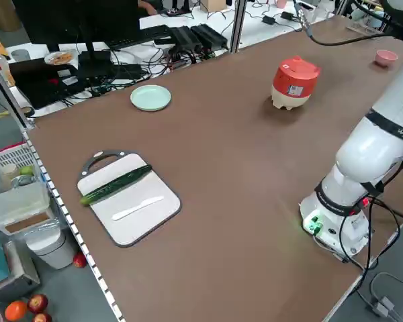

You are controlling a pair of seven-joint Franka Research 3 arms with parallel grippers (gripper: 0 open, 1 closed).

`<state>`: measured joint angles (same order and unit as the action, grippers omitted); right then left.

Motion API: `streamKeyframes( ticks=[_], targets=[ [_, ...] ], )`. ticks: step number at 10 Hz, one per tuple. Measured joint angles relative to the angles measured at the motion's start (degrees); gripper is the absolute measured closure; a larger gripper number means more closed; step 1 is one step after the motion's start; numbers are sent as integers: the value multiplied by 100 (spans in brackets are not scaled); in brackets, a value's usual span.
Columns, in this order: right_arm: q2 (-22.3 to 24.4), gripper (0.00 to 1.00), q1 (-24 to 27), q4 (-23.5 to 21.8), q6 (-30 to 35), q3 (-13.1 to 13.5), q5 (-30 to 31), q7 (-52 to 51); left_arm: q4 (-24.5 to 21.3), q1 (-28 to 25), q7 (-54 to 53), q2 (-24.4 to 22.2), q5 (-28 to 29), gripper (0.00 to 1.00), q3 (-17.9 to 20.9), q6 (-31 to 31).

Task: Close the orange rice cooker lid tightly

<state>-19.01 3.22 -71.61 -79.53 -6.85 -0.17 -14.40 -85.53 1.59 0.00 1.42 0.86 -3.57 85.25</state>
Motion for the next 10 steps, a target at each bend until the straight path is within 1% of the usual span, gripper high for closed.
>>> streamKeyframes(
  ticks=[1,2,3,4,5,7,8,10],
  targets=[
    [297,0,-202,-78,44,216,140,-12,0,-4,0,0,0,0,1,0],
    [582,0,-332,-287,-43,401,184,-12,1,-3,0,1,0,0,1,0],
    [783,0,-380,-583,-285,549,202,-23,1,-3,0,1,0,0,1,0],
    [864,0,-399,-857,-519,674,218,-53,1,-3,0,1,0,0,1,1],
    [862,0,-405,-1007,-600,760,230,-62,1,-3,0,1,0,0,1,1],
    [865,0,-423,-1078,-605,958,236,-67,1,-3,0,1,0,0,1,1],
    [870,0,-423,-1078,-563,1006,235,-70,1,-2,0,1,0,0,1,1],
    [895,0,-462,-1077,-483,998,223,-68,1,-4,0,1,0,0,1,1]
  ],
)
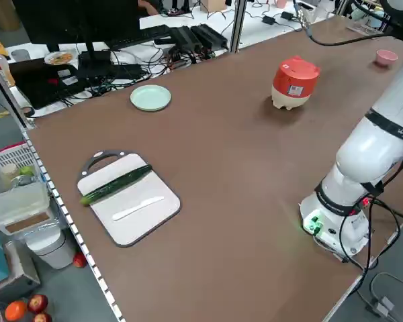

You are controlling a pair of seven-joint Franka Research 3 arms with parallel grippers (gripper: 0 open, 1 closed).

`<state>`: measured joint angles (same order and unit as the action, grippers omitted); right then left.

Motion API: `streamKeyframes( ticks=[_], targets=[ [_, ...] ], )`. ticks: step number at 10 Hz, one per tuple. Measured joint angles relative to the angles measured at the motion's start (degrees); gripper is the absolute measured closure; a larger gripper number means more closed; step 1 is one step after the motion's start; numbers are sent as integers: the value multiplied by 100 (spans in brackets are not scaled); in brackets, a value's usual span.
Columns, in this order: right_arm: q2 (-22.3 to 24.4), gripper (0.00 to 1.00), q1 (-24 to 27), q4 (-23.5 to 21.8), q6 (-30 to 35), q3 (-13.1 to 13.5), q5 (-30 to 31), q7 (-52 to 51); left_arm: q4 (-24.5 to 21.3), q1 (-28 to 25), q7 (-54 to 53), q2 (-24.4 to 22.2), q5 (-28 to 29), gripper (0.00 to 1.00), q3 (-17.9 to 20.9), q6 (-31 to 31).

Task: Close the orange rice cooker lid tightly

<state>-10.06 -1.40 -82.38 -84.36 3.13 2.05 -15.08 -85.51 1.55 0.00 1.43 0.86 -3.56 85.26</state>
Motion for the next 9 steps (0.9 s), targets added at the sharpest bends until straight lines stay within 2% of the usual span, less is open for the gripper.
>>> streamKeyframes(
  ticks=[4,7,9],
  targets=[
    [26,0,-34,-30,-195,-8,-183,2,0,-2,0,0,0,0,0,0],
    [30,0,-57,-362,-752,-9,-208,3,0,-13,0,0,0,0,2,10],
    [46,0,-90,-419,-838,-9,-329,4,0,-13,0,0,0,0,4,18]
  ],
)
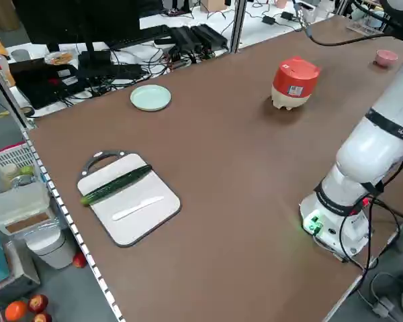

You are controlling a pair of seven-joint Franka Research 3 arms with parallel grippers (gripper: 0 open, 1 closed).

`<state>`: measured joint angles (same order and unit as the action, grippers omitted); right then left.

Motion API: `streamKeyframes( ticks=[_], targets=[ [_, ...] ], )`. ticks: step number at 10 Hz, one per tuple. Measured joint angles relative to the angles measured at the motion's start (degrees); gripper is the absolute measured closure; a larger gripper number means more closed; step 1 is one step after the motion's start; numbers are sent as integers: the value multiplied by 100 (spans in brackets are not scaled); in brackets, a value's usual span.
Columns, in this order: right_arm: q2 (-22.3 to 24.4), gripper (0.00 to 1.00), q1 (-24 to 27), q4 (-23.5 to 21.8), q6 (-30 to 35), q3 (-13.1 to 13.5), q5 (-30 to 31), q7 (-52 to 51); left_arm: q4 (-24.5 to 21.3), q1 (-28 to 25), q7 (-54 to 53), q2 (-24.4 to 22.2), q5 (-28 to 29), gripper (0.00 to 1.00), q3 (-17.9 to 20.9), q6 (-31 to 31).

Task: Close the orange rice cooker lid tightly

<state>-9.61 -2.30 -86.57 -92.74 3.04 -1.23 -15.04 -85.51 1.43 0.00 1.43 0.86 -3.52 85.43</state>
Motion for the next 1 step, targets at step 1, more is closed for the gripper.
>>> streamKeyframes(
  ticks=[1],
  targets=[
    [10,0,-6,-1,-27,3,-86,0,1,0,0,0,0,0,1,1]
  ],
)
